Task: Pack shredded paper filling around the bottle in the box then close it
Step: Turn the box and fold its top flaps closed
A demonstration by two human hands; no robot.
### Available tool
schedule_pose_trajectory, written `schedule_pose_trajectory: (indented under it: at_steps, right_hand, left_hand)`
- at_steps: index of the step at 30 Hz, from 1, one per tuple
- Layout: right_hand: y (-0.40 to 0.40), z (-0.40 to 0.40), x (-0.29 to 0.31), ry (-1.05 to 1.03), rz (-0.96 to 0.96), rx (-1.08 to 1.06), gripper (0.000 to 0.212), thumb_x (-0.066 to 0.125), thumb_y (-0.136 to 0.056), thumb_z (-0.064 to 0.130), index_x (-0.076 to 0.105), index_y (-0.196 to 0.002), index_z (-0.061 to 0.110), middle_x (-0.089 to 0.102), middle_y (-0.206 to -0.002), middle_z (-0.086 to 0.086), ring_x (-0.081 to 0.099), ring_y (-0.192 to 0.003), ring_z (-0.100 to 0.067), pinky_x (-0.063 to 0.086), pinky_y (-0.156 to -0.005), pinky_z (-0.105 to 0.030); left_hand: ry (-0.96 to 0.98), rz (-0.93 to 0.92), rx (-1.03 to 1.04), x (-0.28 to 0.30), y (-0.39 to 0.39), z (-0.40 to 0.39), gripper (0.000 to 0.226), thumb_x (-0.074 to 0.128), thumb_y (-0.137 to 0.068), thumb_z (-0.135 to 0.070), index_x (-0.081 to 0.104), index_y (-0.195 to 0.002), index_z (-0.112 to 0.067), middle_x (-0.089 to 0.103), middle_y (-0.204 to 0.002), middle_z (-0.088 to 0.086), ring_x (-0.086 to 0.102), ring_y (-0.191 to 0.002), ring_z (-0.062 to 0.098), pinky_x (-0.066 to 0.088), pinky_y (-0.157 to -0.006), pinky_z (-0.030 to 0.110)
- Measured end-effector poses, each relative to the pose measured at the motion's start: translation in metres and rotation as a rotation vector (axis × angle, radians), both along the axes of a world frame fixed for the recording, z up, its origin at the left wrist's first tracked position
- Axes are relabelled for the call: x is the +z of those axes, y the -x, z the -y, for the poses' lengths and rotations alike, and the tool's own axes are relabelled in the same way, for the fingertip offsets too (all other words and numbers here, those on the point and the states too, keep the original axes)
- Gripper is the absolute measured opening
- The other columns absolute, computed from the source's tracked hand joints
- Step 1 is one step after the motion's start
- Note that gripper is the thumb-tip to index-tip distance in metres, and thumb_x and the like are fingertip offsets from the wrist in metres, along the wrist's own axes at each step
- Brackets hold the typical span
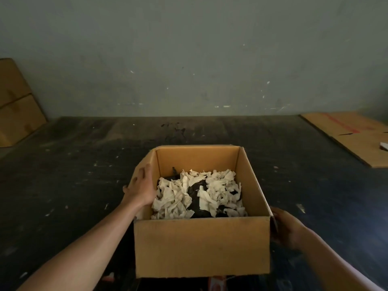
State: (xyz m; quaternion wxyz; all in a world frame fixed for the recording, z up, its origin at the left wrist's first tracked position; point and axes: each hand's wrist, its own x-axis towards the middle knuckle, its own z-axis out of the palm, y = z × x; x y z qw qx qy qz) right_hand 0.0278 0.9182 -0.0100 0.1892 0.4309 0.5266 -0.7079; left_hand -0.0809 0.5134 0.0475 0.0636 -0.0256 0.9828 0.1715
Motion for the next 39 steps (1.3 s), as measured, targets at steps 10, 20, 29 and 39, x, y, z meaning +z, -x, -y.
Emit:
schedule_pose_trajectory:
  at_steps: [10, 20, 29, 39]
  right_hand:
    - [-0.026, -0.031, 0.053, 0.407, -0.802, -0.487, 0.037, 0.055, -0.089, 0.047, 0.061, -0.117, 0.024, 0.071, -0.098, -0.004, 0.068, -0.091, -0.023, 0.053, -0.084, -0.043]
    - [0.033, 0.060, 0.101, -0.207, -0.520, 0.140, 0.029, 0.052, -0.097, 0.041, 0.063, -0.118, 0.025, 0.068, -0.101, -0.011, 0.066, -0.084, -0.027, 0.051, -0.066, -0.038]
    - [0.060, 0.076, 0.075, -0.914, -0.388, 0.645, 0.067, 0.051, -0.086, 0.068, 0.024, -0.145, 0.053, 0.035, -0.148, -0.011, 0.054, -0.114, -0.031, 0.052, -0.093, -0.047]
    - [0.054, 0.088, 0.072, -1.185, -0.307, 0.700, 0.064, 0.045, -0.092, 0.063, 0.021, -0.149, 0.047, 0.035, -0.145, -0.014, 0.058, -0.108, -0.036, 0.050, -0.073, -0.042]
  left_hand:
    - [-0.043, 0.026, 0.030, 0.001, 0.003, -0.001, 0.096, 0.061, -0.089, -0.017, -0.008, -0.155, -0.030, 0.005, -0.165, 0.004, 0.025, -0.145, 0.036, 0.016, -0.112, 0.070]
    - [-0.583, 0.052, 0.112, 0.004, -0.004, 0.020, 0.056, 0.035, -0.103, -0.041, 0.014, -0.155, -0.041, 0.029, -0.158, 0.009, 0.039, -0.137, 0.034, 0.038, -0.106, 0.050]
    - [-0.819, 0.281, 0.367, -0.042, 0.004, 0.064, 0.062, 0.030, -0.095, -0.066, 0.034, -0.148, -0.034, 0.062, -0.124, 0.012, 0.064, -0.104, 0.029, 0.047, -0.098, 0.052]
    - [-0.667, 0.320, 0.520, -0.033, -0.017, 0.090, 0.075, 0.040, -0.084, -0.073, 0.050, -0.136, -0.019, 0.064, -0.114, 0.014, 0.063, -0.099, 0.032, 0.049, -0.092, 0.049]
